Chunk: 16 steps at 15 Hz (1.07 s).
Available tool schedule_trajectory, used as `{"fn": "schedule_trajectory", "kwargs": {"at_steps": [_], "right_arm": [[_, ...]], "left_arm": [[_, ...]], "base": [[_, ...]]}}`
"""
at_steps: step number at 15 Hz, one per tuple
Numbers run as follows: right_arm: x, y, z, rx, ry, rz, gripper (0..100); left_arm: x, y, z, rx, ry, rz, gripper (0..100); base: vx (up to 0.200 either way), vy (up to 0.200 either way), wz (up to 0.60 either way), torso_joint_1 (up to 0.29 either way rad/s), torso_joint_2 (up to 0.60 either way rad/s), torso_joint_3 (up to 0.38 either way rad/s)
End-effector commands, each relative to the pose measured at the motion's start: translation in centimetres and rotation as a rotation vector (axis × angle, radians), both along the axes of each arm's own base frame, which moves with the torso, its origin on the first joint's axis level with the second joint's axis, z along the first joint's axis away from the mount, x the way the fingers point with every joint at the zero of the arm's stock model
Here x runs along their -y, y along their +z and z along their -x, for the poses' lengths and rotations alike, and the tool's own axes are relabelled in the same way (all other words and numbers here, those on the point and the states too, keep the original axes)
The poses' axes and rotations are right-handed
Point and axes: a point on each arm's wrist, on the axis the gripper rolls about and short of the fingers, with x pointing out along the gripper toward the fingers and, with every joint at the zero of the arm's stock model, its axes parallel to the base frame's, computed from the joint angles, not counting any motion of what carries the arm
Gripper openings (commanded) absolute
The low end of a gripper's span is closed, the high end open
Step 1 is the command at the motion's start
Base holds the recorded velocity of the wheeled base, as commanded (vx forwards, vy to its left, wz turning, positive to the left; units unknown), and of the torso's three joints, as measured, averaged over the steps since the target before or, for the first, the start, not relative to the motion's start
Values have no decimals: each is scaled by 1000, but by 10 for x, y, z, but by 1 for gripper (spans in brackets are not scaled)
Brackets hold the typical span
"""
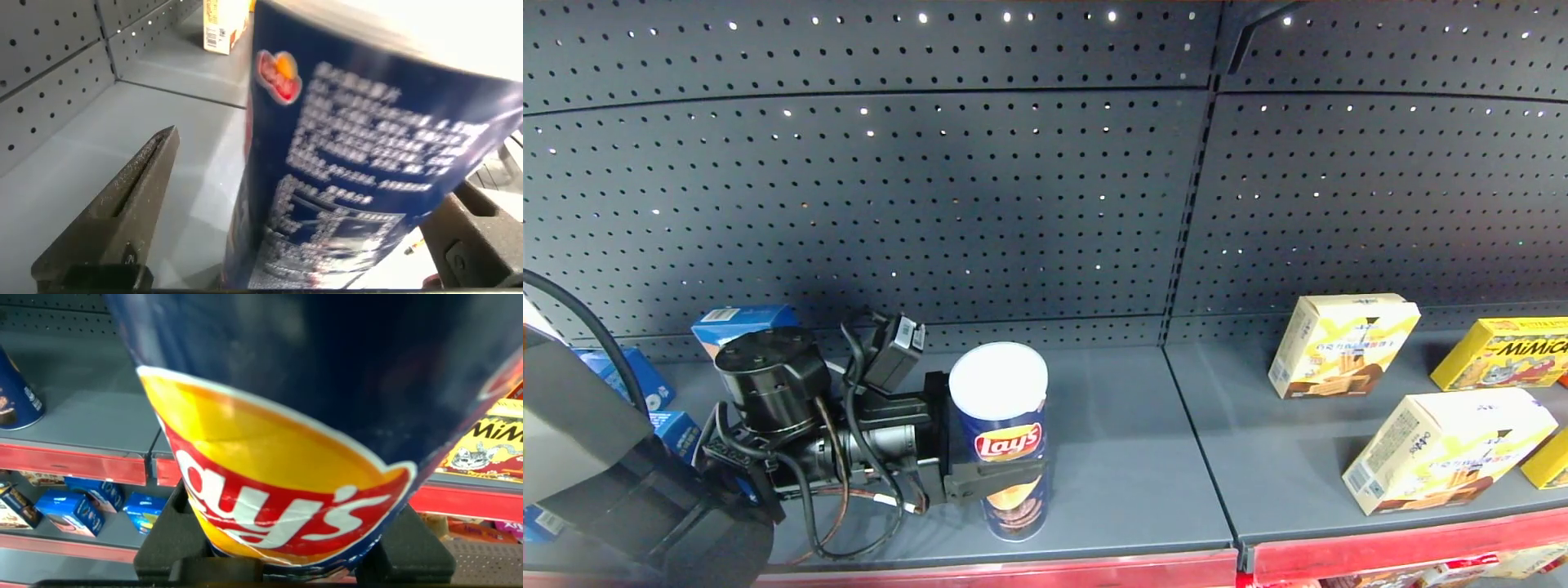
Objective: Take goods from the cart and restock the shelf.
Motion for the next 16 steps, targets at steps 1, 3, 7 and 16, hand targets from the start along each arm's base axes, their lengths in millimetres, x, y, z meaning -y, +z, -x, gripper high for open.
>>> {"fn": "schedule_trajectory", "kwargs": {"at_steps": [1,3,7,16], "right_arm": [[0,0,0,-1,1,1,0],[0,0,0,-1,2,1,0],[0,1,0,2,5,0,0],[0,-1,-1,-5,7,1,0]], "left_arm": [[-1,2,1,7,1,2,100],[-2,8,4,26,2,9,100],[-12,17,28,35,10,8,100],[-44,34,55,120,134,6,100]], "base": [[0,0,0,0,0,0],[0,0,0,0,0,0],[0,0,0,0,0,0],[0,0,0,0,0,0]]}}
